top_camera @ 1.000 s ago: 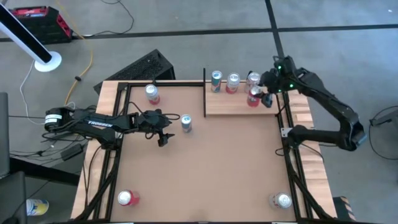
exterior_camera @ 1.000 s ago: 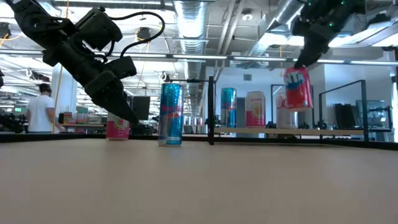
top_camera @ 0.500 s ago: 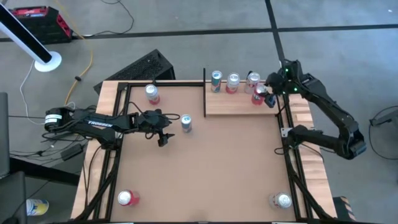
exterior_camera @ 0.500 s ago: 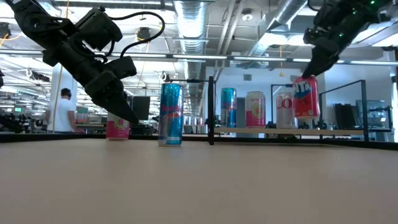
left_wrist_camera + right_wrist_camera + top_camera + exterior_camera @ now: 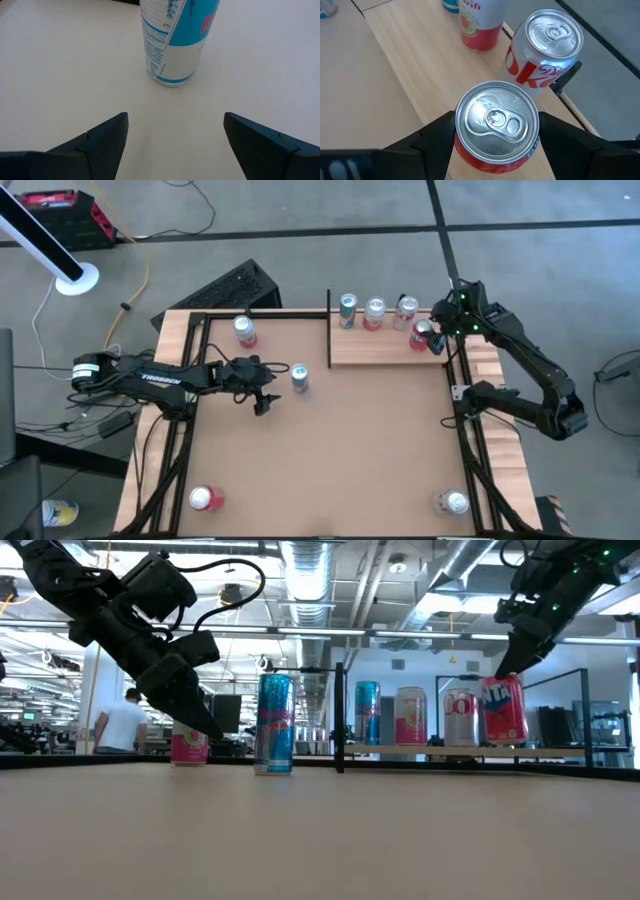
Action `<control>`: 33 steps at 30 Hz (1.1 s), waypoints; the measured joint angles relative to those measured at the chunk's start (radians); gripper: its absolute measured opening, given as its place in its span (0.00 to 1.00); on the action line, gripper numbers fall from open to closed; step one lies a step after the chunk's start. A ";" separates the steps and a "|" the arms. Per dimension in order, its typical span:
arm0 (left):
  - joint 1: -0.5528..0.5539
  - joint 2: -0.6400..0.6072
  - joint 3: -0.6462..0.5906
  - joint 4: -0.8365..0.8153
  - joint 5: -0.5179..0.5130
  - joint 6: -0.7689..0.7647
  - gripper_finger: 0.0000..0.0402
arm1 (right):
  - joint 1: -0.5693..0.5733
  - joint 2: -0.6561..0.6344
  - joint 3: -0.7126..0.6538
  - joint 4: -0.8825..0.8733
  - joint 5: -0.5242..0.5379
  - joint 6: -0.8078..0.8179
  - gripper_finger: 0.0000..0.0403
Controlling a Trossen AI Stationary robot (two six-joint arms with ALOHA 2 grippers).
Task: Place canned beverage on shelf
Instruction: Put the top orange soda can on the shelf
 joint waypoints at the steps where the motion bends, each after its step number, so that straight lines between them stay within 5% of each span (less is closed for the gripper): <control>1: 0.000 0.000 0.000 0.000 0.000 0.000 0.78 | 0.000 -0.001 0.000 0.000 0.000 0.004 0.72; 11: 0.000 0.000 0.000 0.000 0.000 -0.001 0.78 | 0.001 -0.002 0.000 -0.006 0.008 0.044 0.73; 18: 0.000 0.000 0.000 0.000 0.000 -0.003 0.78 | 0.008 -0.002 0.003 0.000 0.023 0.052 0.82; 33: 0.000 0.000 0.000 0.001 -0.001 -0.003 0.78 | 0.173 -0.029 0.121 -0.053 0.110 0.175 0.83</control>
